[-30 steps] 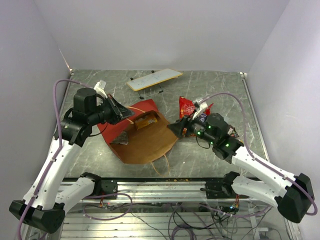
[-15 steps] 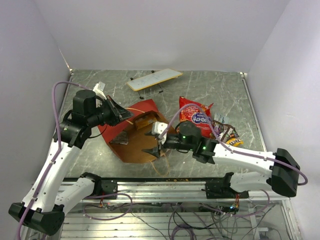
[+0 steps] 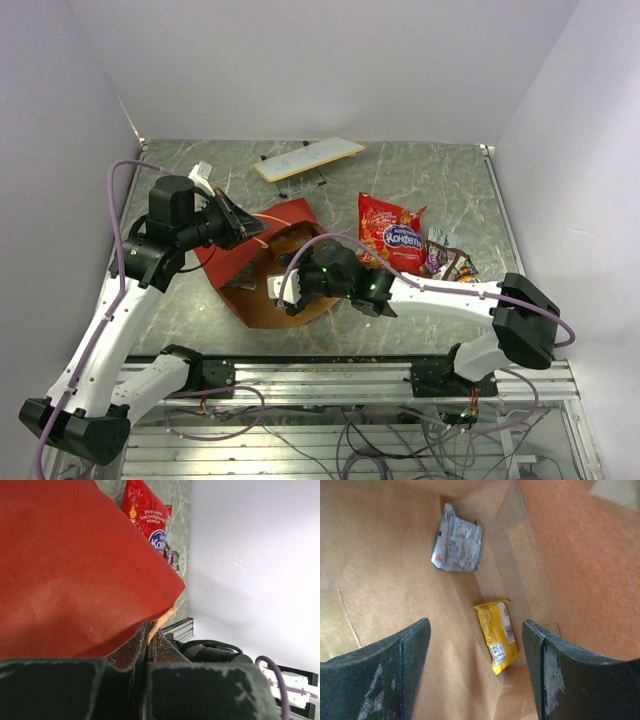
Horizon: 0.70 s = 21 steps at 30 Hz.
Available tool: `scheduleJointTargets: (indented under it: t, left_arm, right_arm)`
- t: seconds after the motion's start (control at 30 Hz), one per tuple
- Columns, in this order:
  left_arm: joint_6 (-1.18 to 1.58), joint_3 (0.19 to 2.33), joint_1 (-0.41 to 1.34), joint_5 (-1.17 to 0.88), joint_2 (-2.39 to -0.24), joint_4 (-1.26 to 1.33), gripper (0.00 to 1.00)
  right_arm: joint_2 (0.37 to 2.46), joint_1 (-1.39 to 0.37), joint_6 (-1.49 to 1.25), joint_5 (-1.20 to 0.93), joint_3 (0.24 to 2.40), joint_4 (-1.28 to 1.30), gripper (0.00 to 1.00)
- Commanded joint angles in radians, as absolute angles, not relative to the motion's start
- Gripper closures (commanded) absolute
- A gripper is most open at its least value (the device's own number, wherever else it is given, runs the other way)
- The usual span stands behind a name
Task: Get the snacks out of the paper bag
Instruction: Take out the snack from the paper bag.
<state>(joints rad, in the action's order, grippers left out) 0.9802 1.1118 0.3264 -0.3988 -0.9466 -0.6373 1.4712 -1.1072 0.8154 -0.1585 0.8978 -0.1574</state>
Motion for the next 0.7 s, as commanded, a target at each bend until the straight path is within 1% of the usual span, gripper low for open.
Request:
scheduleJointTargets:
  t: [0.0,0.1,0.23,0.37,0.5,0.67]
  left_arm:
    - [0.989,1.14,0.33,-0.402,-0.933,-0.638,0.93]
    - [0.999,1.129,0.331,-0.403,-0.925,-0.627,0.93]
    - [1.002,1.132,0.33,-0.403,-0.928,-0.624,0.93]
    - [1.002,1.14,0.33,-0.401,-0.931,-0.624,0.93]
    - [1.0,1.142,0.33,-0.399,-0.93,-0.633,0.93]
    - [1.014,1.128,0.331,-0.394,-0.925,-0.612,0.93]
  right_arm:
    - [1.515,-1.106,0.96,-0.081,0.912,-0.153,0.26]
    - [1.551,-1.089,0.979,-0.075,0.917,-0.164,0.24]
    - [1.611,-1.089,1.014,-0.022,0.972,-0.104,0.25]
    - [1.622,-1.085,1.012,-0.014,0.965,-0.164,0.24]
    - [1.666,-1.085,1.011,0.013,0.995,-0.138,0.25]
    - [1.699,-1.08,0.957,0.023,1.04,-0.172,0.24]
